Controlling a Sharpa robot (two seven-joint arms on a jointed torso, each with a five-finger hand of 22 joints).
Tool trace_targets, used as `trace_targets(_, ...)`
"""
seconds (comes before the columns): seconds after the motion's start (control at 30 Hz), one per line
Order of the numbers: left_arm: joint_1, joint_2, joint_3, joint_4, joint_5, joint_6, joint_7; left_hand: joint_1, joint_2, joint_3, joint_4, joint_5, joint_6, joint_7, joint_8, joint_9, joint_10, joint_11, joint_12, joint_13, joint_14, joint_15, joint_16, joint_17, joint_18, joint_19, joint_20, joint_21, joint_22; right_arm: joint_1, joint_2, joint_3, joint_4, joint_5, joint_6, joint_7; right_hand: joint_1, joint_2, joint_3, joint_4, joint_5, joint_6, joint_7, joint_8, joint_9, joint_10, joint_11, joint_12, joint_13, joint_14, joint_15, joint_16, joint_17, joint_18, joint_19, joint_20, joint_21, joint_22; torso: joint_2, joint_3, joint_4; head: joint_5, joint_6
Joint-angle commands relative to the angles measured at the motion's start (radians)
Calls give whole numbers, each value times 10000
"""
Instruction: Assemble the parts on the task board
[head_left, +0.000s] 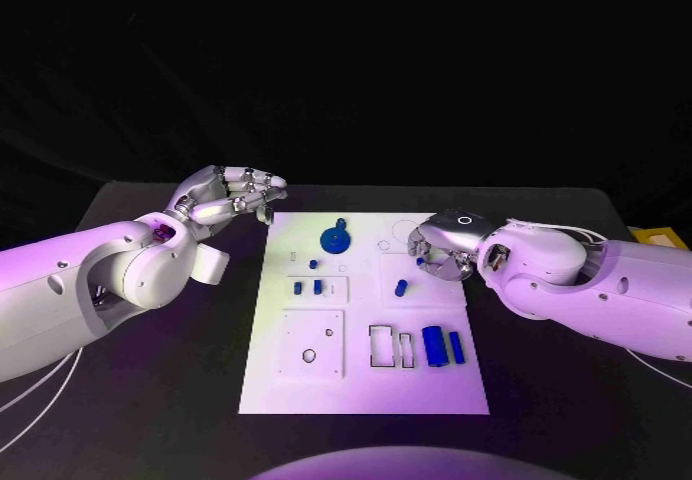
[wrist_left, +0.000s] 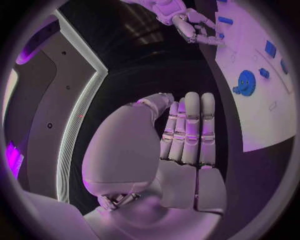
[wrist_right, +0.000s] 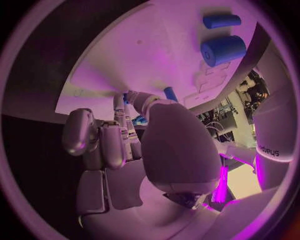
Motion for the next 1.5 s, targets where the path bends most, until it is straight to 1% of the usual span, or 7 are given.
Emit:
trace_targets(0.03, 8, 7, 5, 40, 59, 118, -78, 10, 98, -10, -63, 51, -52, 33, -55, -13, -38, 61, 48, -10, -32, 37, -65, -12, 120, 1, -47, -45, -15, -159, 59, -84, -50, -258, 298, -249, 84, 177, 131, -73, -18, 932, -202, 97, 45, 164, -41, -40, -15, 325, -85, 95, 59, -90, 109, -13, 128, 683, -2, 7, -5, 8, -3)
trace_targets(0.17, 8, 3, 5, 51, 43, 137, -145, -6, 106, -13, -67, 50, -82, 48, -70, -17, -71, 75, 47, -14, -31, 47, -72, -23, 119, -1, -40, -52, -19, -226, 115, -84, -72, -356, 346, -357, 190, 497, 329, -331, -304, 1097, -247, 213, 155, 420, -120, -65, 10, 333, -157, 98, 64, -129, 210, -83, 333, 820, -2, -2, 3, -1, -22)
trace_targets(0.27, 8, -9, 5, 64, 19, 151, -198, -8, 105, -14, -74, 51, -96, 54, -76, -18, -86, 80, 47, -16, -32, 51, -76, -28, 119, -2, -37, -56, -21, -264, 133, -84, -74, -498, 417, -475, 235, 614, 465, -512, -303, 1127, -262, 266, 224, 580, -159, -87, 36, 322, -195, 68, 26, -171, 305, -116, 546, 943, 0, -2, 4, -18, -36)
trace_targets(0.47, 8, -28, 4, 89, -13, 170, -258, -7, 100, -15, -100, 52, -136, 71, -96, -23, -130, 96, 49, -20, -43, 63, -90, -44, 118, -8, -29, -65, -25, -306, 148, -84, -47, -767, 517, -685, 184, 651, 678, -755, -236, 1275, -355, 384, 340, 909, -256, -91, 112, 333, -286, 77, 54, -232, 443, -167, 868, 1131, -5, -7, 1, -20, -54)
trace_targets(0.67, 8, -41, 4, 110, -33, 212, -324, -30, 89, -22, -145, 55, -242, 117, -147, -38, -247, 141, 56, -30, -84, 98, -125, -81, 114, -37, -4, -92, -35, -321, 151, -84, -17, -867, 396, -796, 166, 662, 746, -797, -231, 1287, -368, 392, 355, 946, -271, -111, 125, 334, -301, 76, 53, -239, 459, -180, 906, 1156, -1, -7, -2, -15, -56)
trace_targets(1.1, 8, -39, 4, 119, -59, 286, -424, -42, 98, -13, -212, 62, -364, 172, -198, -49, -402, 196, 91, -37, -172, 142, -187, -139, 113, -92, 32, -133, -48, -299, 88, -67, 182, -869, -467, -821, 95, 661, 850, -853, -278, 1304, -377, 401, 379, 997, -283, -154, 146, 339, -322, 76, 55, -273, 528, -191, 1069, 1244, -5, -6, 12, 5, -36)
trace_targets(1.5, 8, -18, 3, 85, -124, 330, -448, -69, 111, -24, -276, 64, -442, 203, -220, -51, -529, 229, 158, -33, -143, 170, -115, -131, 121, -90, 57, -131, -43, -113, -22, -19, 372, -798, -968, -834, 62, 671, 912, -878, -299, 1301, -384, 399, 390, 1012, -287, -184, 154, 351, -329, 98, 88, -318, 623, -196, 1289, 1349, -17, -8, 3, 15, -23)
